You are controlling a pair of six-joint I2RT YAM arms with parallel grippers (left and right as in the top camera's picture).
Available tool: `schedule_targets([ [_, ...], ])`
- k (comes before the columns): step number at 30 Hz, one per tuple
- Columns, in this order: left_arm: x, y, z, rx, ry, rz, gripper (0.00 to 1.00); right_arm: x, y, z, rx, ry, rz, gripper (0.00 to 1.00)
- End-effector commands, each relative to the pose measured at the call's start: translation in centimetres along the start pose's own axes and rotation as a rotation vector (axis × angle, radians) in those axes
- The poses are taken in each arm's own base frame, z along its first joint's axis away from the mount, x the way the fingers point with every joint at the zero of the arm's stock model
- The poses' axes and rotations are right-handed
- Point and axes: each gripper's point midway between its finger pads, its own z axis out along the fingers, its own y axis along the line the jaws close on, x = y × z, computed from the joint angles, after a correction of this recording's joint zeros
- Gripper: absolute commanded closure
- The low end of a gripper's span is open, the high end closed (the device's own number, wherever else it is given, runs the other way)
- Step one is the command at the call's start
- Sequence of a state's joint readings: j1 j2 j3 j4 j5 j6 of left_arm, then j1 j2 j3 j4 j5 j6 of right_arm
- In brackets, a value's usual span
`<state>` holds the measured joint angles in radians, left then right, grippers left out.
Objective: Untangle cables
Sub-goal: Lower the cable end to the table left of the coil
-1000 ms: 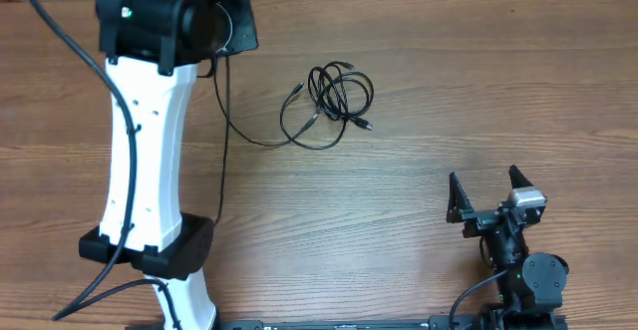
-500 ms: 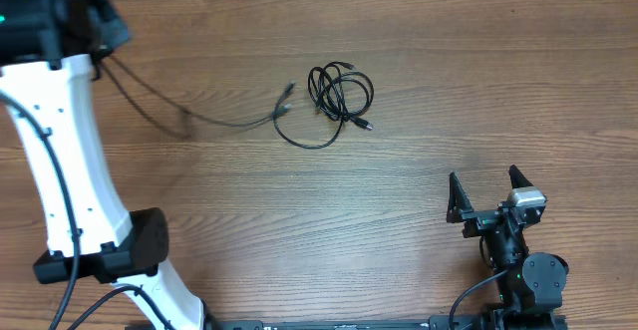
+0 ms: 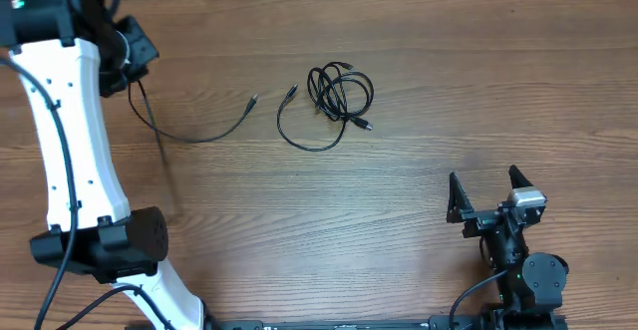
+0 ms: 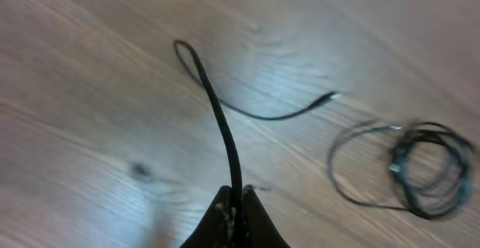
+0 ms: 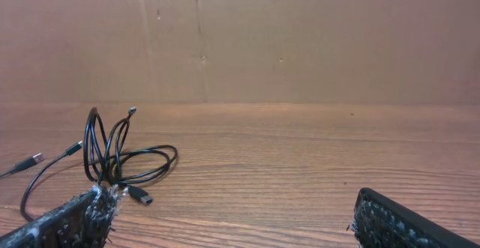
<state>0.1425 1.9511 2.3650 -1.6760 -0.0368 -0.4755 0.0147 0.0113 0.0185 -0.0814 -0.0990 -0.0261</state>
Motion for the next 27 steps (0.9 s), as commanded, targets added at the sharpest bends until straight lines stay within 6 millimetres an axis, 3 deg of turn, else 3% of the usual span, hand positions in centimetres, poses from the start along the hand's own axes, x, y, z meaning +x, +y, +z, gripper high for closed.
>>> schedule_targets([
  [1,-0.4,2.5,2.3,-0.162,-0.015,-0.076,0.96,0.4,-0.2,0.1,0.007,0.005,-0.005,0.0],
  [4,0.4,2.9,4.5,-0.155,0.05,-0.105,0.94,0.4,-0.2,0.1,0.007,0.005,-0.005,0.0],
  [6,1.4,2.4,5.9,-0.125,0.108,-0.109,0.85,0.4,-0.2,0.1,0.007,0.005,-0.005,0.0],
  [9,2.5,2.2,7.8,-0.113,0.164,-0.081,0.82,0.4,-0.2,0.1,0.007,0.005,-0.005,0.0],
  [10,2.8,2.3,8.3,-0.118,0.175,-0.073,0.77,0.4,-0.2,0.1,0.007,0.005,-0.005,0.0],
  [14,2.6,2.8,10.6,-0.14,0.162,-0.032,0.71,0.4,-0.2,0.1,0.007,0.005,-0.005,0.0],
  [16,1.7,3.7,11.6,-0.161,0.125,-0.044,0.31,0.4,-0.2,0.1,0.007,0.005,-0.005,0.0],
  [18,1.1,4.4,12.3,-0.158,0.113,-0.069,0.24,0.4,-0.2,0.1,0.007,0.005,-0.005,0.0],
  [20,0.4,4.9,12.5,-0.145,0.097,-0.092,0.05,0.4,-0.2,0.1,0.007,0.005,-0.005,0.0],
  [21,0.0,5.1,12.5,-0.137,0.087,-0.103,0.0,0.4,-0.2,0.1,0.007,0.005,-0.005,0.0],
  [27,-0.3,2.8,14.0,-0.008,0.085,-0.111,0.0,0.4,-0.2,0.1,0.007,0.005,-0.005,0.0],
])
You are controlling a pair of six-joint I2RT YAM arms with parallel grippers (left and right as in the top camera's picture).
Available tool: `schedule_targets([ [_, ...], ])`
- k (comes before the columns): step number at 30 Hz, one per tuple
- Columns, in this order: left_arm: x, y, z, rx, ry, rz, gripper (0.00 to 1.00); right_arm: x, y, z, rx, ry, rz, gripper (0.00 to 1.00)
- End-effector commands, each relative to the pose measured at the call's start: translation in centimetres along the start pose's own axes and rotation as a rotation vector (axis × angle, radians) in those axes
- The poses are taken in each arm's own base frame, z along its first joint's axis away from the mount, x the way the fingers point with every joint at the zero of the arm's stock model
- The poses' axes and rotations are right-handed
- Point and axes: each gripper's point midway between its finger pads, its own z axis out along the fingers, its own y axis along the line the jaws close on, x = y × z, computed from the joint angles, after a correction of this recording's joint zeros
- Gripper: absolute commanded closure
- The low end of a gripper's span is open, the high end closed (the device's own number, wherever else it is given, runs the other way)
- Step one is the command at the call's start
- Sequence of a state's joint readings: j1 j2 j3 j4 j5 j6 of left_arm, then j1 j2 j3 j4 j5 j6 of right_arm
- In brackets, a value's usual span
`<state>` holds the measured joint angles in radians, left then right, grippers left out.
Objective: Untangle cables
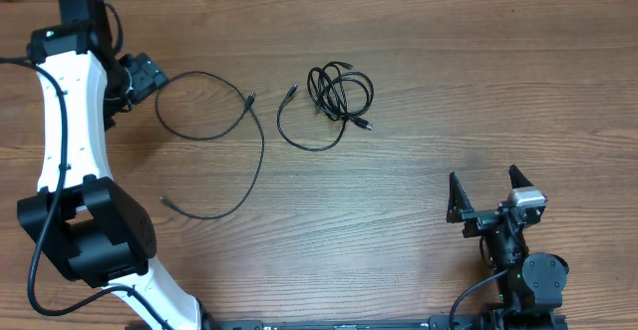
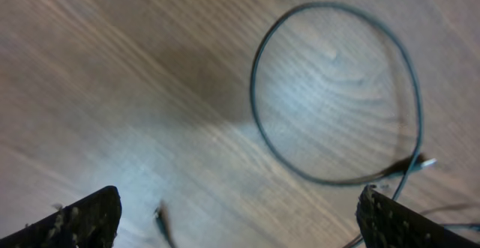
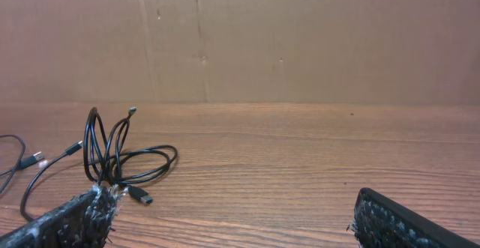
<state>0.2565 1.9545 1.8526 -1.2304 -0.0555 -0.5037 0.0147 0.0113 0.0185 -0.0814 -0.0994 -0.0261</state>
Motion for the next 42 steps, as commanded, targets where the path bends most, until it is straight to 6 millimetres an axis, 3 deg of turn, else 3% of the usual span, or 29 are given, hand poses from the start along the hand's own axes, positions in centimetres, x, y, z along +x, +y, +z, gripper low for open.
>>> schedule_targets([
  [1,1.4,-2.1,1.4,0.073,0.041,0.034,0.0,0.4,-0.2,0.1,0.007,0.005,-0.005,0.0],
  [5,1.0,-3.7,4.0,0.099,-0.029,0.141,0.0,0.4,-0.2,0.1,0.007,0.005,-0.005,0.0],
  [7,0.1,-3.6,5.2,0.084,-0.086,0.187,0.02,0.4,-0.2,0.1,0.007,0.005,-0.005,0.0],
  [13,-3.3,0.7,7.1,-0.115,-0.252,0.21,0.15,0.4,-0.2,0.1,0.007,0.005,-0.005,0.0],
  [15,-3.6,1.2,7.9,-0.111,-0.26,0.238,0.17,0.4,-0.2,0.1,0.007,0.005,-0.005,0.0],
  [30,-1.1,-0.3,18.3,-0.049,-0.125,0.448,0.25,0.3,-0.2,0.1,0.007,0.004,-0.005,0.0],
  [34,-0.8,-0.2,19.1,-0.052,-0.113,0.457,0.48,0.4,-0.2,0.1,0.007,0.005,-0.005,0.0],
  [39,-0.3,0.2,19.1,-0.067,-0.085,0.506,0.9,0.4,-0.2,0.1,0.007,0.005,-0.005,0.0],
  [40,-0.1,0.4,19.1,-0.074,-0.077,0.518,0.96,0.4,-0.2,0.1,0.007,0.005,-0.005,0.0],
  [42,0.1,1.2,19.1,-0.113,-0.063,0.524,0.96,0.4,-0.2,0.1,0.007,0.005,-0.005,0.0],
])
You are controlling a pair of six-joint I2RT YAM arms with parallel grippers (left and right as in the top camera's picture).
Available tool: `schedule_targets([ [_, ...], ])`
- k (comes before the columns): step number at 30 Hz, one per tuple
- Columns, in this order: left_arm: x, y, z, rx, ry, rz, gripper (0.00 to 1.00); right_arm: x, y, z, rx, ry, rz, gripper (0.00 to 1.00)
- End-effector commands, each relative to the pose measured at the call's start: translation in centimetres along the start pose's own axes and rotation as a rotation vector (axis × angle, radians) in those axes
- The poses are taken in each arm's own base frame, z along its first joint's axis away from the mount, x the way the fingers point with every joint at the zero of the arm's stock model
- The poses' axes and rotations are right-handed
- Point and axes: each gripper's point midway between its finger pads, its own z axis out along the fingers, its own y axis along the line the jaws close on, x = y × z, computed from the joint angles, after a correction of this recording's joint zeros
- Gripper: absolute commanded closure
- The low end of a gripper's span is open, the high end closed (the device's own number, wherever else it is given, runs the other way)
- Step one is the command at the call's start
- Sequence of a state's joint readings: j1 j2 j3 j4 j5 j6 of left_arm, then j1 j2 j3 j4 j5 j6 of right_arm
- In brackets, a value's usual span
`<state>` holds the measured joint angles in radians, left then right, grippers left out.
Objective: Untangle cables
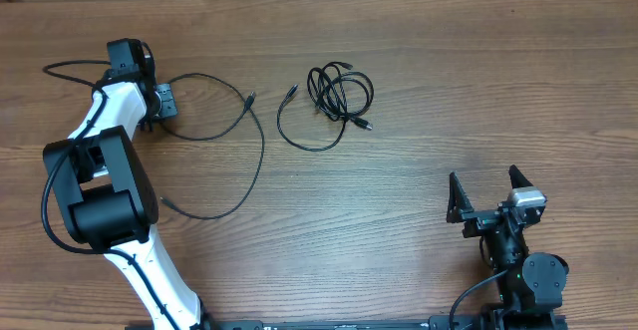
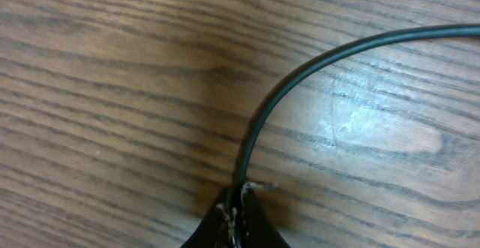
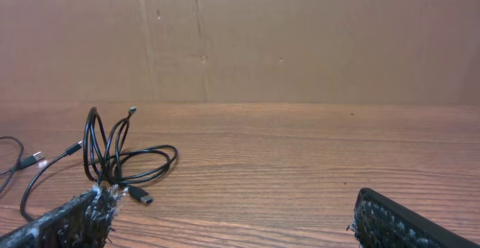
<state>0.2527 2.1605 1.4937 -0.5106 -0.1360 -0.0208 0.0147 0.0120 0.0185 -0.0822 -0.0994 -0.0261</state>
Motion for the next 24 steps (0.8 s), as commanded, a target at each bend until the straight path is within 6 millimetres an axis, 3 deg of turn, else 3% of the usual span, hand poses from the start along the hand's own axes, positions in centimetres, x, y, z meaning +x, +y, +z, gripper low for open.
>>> schedule_targets([
  [1,3.6,1.7,1.8,-0.106,0.134,0.066,0.95,0.3,-0.2,0.1,0.007,0.003,-0.005,0.0],
  [3,2.8,3.2,0.4,-0.184,0.136,0.059,0.96,0.3,-0.2,0.1,0.007,0.003,-0.005,0.0],
  [6,0.0,4.5,-3.3,-0.237,0.087,-0.039,0.96,0.3,-0.2,0.1,0.007,0.003,-0.005,0.0],
  [10,-5.6,3.8,-10.6,-0.131,-0.064,-0.126,0.96,0.3,-0.2,0.1,0.007,0.003,-0.005,0.0],
  [11,-7.0,3.4,-12.7,-0.086,-0.114,-0.135,0.96,0.3,-0.2,0.1,0.007,0.003,-0.005,0.0],
  [12,-9.5,2.5,-17.0,0.005,-0.215,-0.157,0.96,0.3,-0.2,0.1,0.007,0.003,-0.005,0.0],
  [16,-13.9,1.1,-28.2,0.218,-0.468,-0.279,0.96,0.3,-0.2,0.1,0.007,0.003,-0.005,0.0],
  [18,-15.1,0.9,-33.8,0.308,-0.592,-0.318,0.96,0.3,-0.2,0.1,0.007,0.003,-0.005,0.0],
  [20,-15.3,1.1,-37.6,0.344,-0.674,-0.339,0.96,0.3,-0.2,0.1,0.007,0.003,-0.005,0.0],
  [22,-14.9,1.5,-39.8,0.344,-0.716,-0.348,0.96,0.3,-0.2,0.1,0.007,0.003,-0.005,0.0],
  [24,-14.2,1.6,-39.8,0.336,-0.692,-0.349,0.8,0.3,-0.2,0.1,0.007,0.003,-0.005,0.0],
])
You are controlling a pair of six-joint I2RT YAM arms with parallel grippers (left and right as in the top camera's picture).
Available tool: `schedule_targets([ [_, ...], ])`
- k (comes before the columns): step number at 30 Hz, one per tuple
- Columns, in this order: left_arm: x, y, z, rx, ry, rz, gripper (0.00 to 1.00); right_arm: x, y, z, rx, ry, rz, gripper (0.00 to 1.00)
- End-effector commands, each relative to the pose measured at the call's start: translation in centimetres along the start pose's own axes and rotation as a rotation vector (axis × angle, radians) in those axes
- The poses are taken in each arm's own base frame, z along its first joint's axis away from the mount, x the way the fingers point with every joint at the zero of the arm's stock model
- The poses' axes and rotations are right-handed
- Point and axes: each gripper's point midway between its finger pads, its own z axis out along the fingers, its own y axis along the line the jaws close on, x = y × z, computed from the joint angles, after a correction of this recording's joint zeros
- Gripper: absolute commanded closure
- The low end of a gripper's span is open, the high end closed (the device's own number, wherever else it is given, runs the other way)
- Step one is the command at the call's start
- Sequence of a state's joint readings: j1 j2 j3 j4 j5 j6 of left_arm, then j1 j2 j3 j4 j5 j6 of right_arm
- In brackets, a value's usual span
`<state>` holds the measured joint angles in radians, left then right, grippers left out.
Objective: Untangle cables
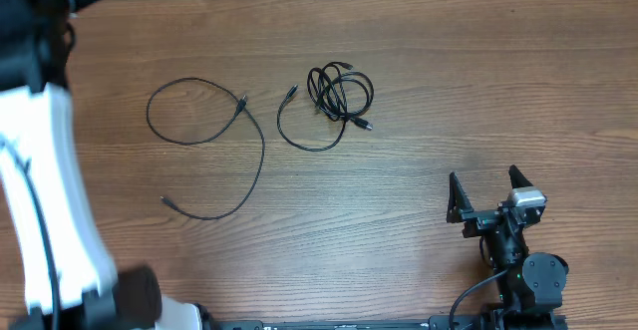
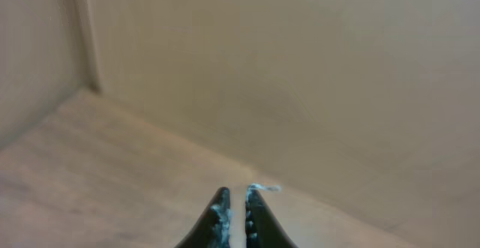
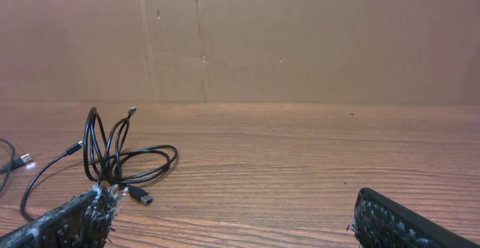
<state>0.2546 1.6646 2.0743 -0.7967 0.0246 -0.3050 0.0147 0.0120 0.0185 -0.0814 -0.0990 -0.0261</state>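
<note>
One black cable lies by itself at the left of the table, a loop with a long tail curving toward the front. A tangled black bundle with a trailing loop lies in the middle, apart from it; the right wrist view shows the bundle at far left. My left gripper is raised off the table and faces a beige wall; it is shut with only a thin slit, nothing in it. My right gripper stands open low at the front right, far from both cables, with nothing between its fingers.
The white left arm rises along the table's left edge. A brown cardboard wall stands behind the table. Bare wood spreads between the bundle and my right gripper.
My left gripper was shut on the separate cable's loop, low at the table's left. It has let go and is now raised, facing the wall. The cable lies as a loop on the table.
First my left gripper held the separate cable up at the far left, away from the bundle. Then it was open, the cable lying looped on the table. Then it was shut on the loop again. Now it is away and empty. The right arm has not moved.
</note>
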Motion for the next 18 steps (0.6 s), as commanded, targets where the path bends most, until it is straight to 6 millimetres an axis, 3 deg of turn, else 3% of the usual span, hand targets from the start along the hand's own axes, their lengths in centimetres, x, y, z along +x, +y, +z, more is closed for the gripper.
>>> schedule_targets([
  [1,2.2,-0.2,0.1,0.018,0.089,-0.057,0.71,0.3,-0.2,0.1,0.007,0.004,-0.005,0.0],
  [2,4.2,0.9,0.5,-0.034,0.161,-0.054,0.56,0.3,-0.2,0.1,0.007,0.004,-0.005,0.0],
  [7,11.0,5.1,3.0,-0.222,0.382,-0.036,0.25,0.3,-0.2,0.1,0.007,0.004,-0.005,0.0],
  [8,13.4,6.1,4.0,-0.262,0.459,-0.03,0.18,0.3,-0.2,0.1,0.007,0.004,-0.005,0.0],
  [12,19.3,8.0,6.4,-0.323,0.655,-0.018,0.1,0.3,-0.2,0.1,0.007,0.004,-0.005,0.0],
  [16,25.8,10.1,8.3,-0.382,0.878,0.012,0.22,0.3,-0.2,0.1,0.007,0.004,-0.005,0.0],
  [18,28.3,10.8,9.1,-0.4,0.954,0.014,0.22,0.3,-0.2,0.1,0.007,0.004,-0.005,0.0],
])
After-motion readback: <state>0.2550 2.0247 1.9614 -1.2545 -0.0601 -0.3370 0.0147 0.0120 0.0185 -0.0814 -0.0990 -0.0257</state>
